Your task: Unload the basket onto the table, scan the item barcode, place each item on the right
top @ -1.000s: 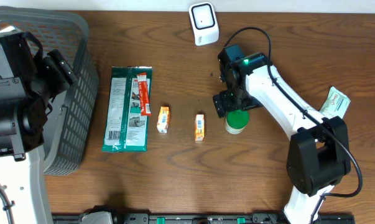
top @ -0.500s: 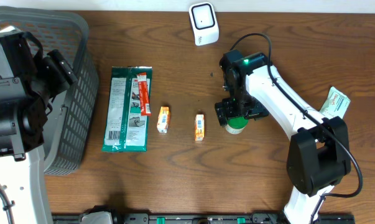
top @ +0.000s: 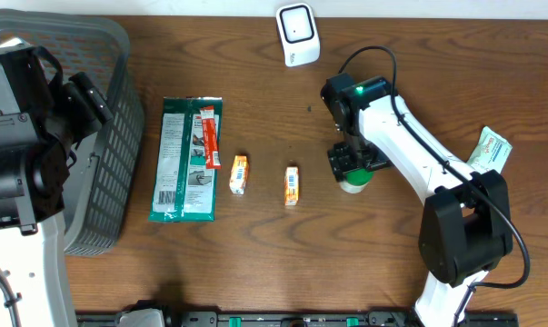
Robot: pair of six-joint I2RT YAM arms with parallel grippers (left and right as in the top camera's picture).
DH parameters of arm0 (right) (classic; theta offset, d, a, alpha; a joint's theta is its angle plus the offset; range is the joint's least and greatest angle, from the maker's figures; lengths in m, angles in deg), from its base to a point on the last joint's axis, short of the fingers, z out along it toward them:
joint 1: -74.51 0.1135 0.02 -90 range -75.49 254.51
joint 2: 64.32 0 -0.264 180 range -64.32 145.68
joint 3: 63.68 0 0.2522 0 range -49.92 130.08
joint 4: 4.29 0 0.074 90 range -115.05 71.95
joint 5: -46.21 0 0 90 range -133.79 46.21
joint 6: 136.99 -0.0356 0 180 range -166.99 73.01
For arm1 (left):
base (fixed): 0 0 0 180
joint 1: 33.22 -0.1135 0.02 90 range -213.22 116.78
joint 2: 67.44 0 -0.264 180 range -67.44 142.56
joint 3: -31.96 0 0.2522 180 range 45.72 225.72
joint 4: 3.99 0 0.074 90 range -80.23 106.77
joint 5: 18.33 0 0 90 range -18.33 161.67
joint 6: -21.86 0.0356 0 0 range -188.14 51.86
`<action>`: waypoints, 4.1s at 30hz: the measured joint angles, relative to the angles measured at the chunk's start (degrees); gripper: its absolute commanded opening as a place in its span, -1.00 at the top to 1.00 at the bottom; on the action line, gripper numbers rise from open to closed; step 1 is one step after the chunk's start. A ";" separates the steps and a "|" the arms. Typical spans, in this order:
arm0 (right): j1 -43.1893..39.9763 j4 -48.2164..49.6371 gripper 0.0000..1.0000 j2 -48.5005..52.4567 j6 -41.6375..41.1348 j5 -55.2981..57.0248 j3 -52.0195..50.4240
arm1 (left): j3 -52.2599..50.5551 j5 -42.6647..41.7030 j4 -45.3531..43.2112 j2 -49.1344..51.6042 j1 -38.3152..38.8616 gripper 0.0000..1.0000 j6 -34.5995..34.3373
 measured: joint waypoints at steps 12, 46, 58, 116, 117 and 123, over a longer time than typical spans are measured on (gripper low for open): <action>-0.52 -0.94 -0.98 0.02 4.00 12.52 0.00 | 0.00 0.00 0.00 0.00 0.00 -0.76 0.00; -7.74 12.68 -0.98 -8.98 -37.09 -6.56 -3.13 | 0.00 0.00 0.00 0.02 0.00 -0.76 0.00; -8.31 20.48 -0.66 -8.96 -52.50 -5.60 -12.28 | 0.00 0.00 0.00 0.02 0.00 -0.76 0.00; -8.48 18.67 -0.53 -8.96 -40.06 -3.30 -12.50 | 0.00 0.00 0.00 0.02 0.00 -0.76 0.00; -8.48 18.69 -0.54 -8.96 -41.48 -3.41 -12.61 | 0.00 0.00 0.00 0.02 0.00 -0.76 0.00; -8.48 21.70 -0.21 -8.96 -49.75 -4.24 -15.32 | 0.00 0.00 0.00 0.02 0.00 -0.76 0.00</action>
